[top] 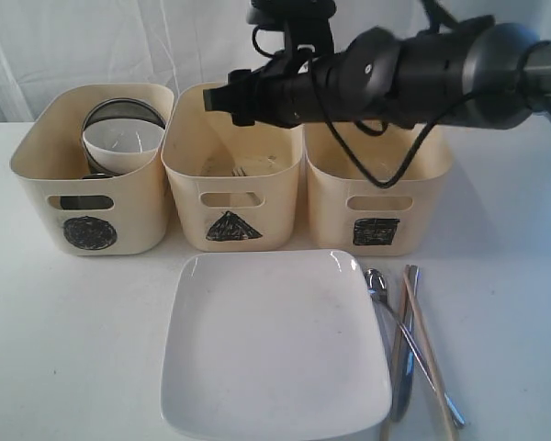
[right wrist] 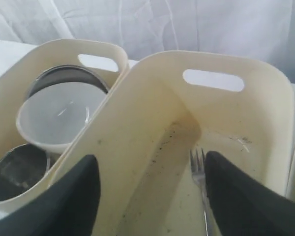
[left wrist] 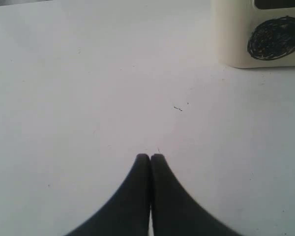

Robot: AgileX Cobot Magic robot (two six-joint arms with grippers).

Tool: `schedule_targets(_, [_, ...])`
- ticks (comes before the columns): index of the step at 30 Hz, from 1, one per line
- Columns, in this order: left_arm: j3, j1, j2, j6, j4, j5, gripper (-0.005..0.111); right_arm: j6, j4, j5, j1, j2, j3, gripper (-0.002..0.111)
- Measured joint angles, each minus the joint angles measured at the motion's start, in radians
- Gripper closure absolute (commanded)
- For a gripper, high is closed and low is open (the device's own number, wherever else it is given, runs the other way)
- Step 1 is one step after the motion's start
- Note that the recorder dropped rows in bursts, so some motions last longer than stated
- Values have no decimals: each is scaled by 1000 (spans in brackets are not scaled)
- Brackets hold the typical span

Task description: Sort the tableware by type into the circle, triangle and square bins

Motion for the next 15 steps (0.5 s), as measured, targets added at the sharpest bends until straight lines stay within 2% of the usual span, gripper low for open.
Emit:
schedule_targets(7, [0, 0, 0, 0, 0, 0, 107, -42, -233, 294, -12, -301, 0, 51])
schedule_targets(15, [0, 0, 0, 0, 0, 0, 107, 121, -260, 608, -21, -706, -6, 51])
